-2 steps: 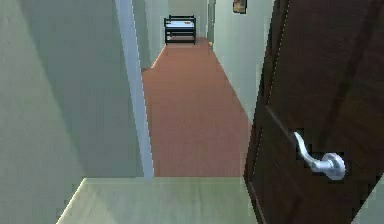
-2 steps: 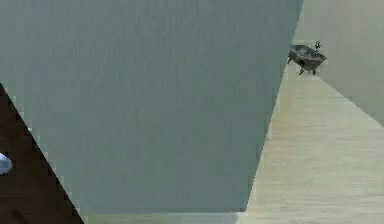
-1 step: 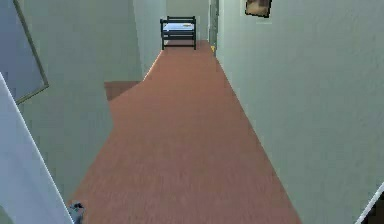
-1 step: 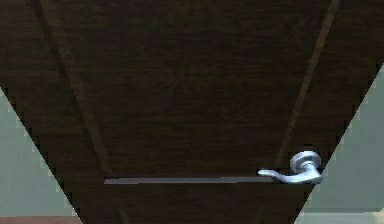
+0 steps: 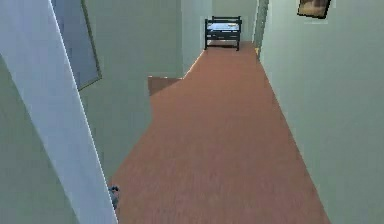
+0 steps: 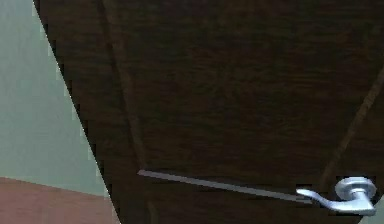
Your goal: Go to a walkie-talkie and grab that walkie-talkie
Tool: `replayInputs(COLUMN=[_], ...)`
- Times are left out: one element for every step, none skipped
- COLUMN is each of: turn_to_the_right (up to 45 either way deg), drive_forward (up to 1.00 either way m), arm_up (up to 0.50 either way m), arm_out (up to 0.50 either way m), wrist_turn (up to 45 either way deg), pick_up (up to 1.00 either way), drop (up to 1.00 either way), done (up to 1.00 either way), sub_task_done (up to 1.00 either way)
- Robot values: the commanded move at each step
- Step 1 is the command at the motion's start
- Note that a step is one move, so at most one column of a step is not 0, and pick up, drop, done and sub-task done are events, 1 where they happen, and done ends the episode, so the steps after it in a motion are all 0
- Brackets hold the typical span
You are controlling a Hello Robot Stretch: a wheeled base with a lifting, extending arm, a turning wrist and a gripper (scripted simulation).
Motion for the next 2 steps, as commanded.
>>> replayInputs(turn_to_the_right=[0.0, 12.0], drive_forward=[0.05, 0.0], arm_up=[0.0, 0.0], arm_out=[0.0, 0.0], wrist_turn=[0.0, 0.0], pick_up=[0.0, 0.0], drop=[0.0, 0.0], done=[0.0, 0.0], sub_task_done=[0.0, 0.0])
